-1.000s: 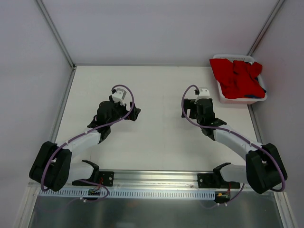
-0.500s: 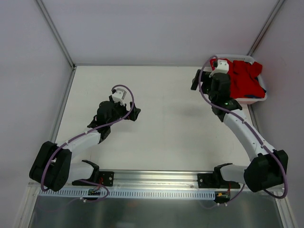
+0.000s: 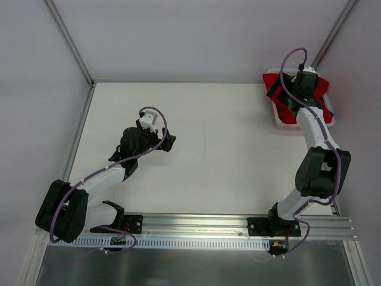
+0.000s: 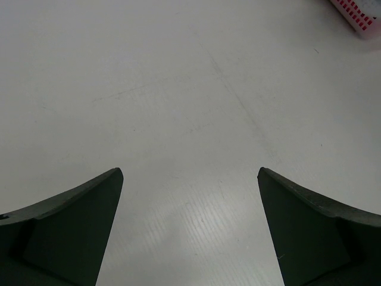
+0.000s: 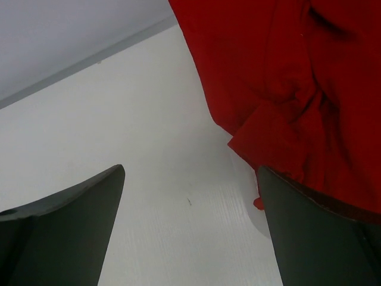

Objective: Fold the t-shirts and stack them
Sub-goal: Grab crumpled tshirt from bin with the right arm

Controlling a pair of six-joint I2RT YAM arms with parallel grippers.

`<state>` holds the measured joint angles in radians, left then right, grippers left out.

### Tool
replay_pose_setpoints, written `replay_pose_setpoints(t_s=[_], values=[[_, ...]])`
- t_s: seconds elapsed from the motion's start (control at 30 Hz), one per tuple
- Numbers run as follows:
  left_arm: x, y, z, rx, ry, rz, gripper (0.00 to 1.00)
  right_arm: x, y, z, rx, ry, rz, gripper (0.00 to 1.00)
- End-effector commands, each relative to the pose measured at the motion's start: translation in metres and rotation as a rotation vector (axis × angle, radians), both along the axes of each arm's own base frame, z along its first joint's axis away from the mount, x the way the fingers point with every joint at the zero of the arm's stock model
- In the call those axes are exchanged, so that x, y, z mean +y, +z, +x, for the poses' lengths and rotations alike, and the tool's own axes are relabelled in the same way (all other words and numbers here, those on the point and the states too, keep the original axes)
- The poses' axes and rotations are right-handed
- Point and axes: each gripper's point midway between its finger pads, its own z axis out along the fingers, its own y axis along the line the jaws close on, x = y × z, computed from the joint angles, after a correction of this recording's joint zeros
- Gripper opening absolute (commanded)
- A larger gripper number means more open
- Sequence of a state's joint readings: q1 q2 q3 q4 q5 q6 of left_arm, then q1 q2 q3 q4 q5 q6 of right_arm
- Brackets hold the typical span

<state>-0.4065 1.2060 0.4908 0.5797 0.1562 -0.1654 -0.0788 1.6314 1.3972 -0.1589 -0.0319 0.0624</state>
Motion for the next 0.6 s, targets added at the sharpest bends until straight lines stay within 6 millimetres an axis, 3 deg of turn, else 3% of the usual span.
replay_pose_setpoints(t_s=[0.0, 0.03, 0.23, 0.5, 0.57], values=[[-0.006, 0.016, -0.002, -0.056, -0.029, -0.03, 0.99, 0.004, 0.03, 0.012, -0.042, 0.052, 0.026, 0.99], [-0.006, 0.017, -0.002, -0.057, -0.029, -0.031, 0.99, 0.0, 0.039, 0.017, -0.051, 0.051, 0.016, 1.0], [-0.006, 0.016, -0.003, -0.057, -0.032, -0.032, 0.99, -0.016, 0.041, 0.04, -0.048, 0.056, -0.009, 0.97], [-0.004, 0.017, -0.002, -0.059, -0.022, -0.028, 0.99, -0.046, 0.007, 0.061, 0.011, 0.013, 0.025, 0.94], [-0.005, 0.017, -0.002, -0.061, -0.022, -0.026, 0.99, -0.05, 0.007, 0.063, 0.025, 0.012, 0.004, 0.94]])
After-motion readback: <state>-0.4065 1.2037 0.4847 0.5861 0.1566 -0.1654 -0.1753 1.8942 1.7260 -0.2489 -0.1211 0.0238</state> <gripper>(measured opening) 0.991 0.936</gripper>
